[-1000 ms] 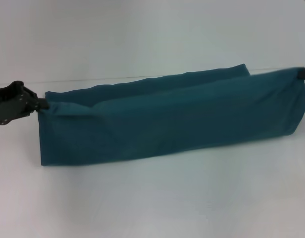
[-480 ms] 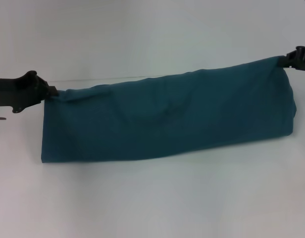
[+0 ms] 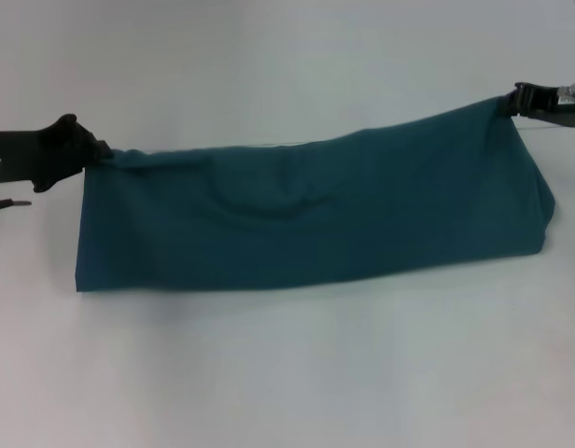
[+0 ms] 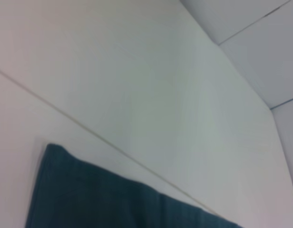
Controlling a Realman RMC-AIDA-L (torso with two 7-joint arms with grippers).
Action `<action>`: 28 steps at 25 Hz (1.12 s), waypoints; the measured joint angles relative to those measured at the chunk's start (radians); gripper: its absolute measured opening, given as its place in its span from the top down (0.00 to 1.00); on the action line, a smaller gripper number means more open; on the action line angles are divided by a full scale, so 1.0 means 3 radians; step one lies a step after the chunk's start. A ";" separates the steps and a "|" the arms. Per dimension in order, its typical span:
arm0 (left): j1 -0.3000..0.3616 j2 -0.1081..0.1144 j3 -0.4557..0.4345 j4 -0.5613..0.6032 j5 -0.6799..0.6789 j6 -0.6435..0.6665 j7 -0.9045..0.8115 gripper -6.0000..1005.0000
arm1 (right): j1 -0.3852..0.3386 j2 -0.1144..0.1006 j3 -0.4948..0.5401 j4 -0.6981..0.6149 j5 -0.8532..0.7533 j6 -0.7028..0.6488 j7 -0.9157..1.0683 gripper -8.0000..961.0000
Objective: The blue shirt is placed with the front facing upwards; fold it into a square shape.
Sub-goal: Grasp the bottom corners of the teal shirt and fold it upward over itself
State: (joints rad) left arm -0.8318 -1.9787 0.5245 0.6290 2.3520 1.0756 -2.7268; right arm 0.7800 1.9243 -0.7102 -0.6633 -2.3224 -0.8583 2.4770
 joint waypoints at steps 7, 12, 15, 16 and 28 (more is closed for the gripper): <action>-0.0084 -0.0011 0.0000 -0.0008 0.0002 -0.0201 -0.0042 0.95 | 0.0095 0.0009 -0.0003 0.0046 -0.0005 0.0257 0.0082 0.96; -0.0155 0.0013 0.0082 -0.0202 0.0024 -0.0443 -0.0047 0.94 | 0.0234 0.0014 -0.0055 0.0289 -0.0193 0.0564 0.0097 0.96; -0.0177 0.0007 0.0162 -0.0242 0.0025 -0.0587 -0.0053 0.94 | 0.0331 0.0020 -0.0073 0.0466 -0.0369 0.0765 0.0097 0.95; -0.0180 0.0002 0.0168 -0.0254 0.0025 -0.0632 -0.0051 0.94 | 0.0356 0.0020 -0.0076 0.0514 -0.0415 0.0824 0.0097 0.95; -0.0202 -0.0014 0.0224 -0.0427 0.0010 -0.1009 -0.0028 0.94 | 0.0486 0.0067 -0.0209 0.0794 -0.0673 0.1402 0.0098 0.94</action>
State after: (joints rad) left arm -0.8923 -1.9830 0.5917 0.5010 2.3551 0.7728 -2.7353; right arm 0.9257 1.9444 -0.7731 -0.4251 -2.5244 -0.4376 2.5063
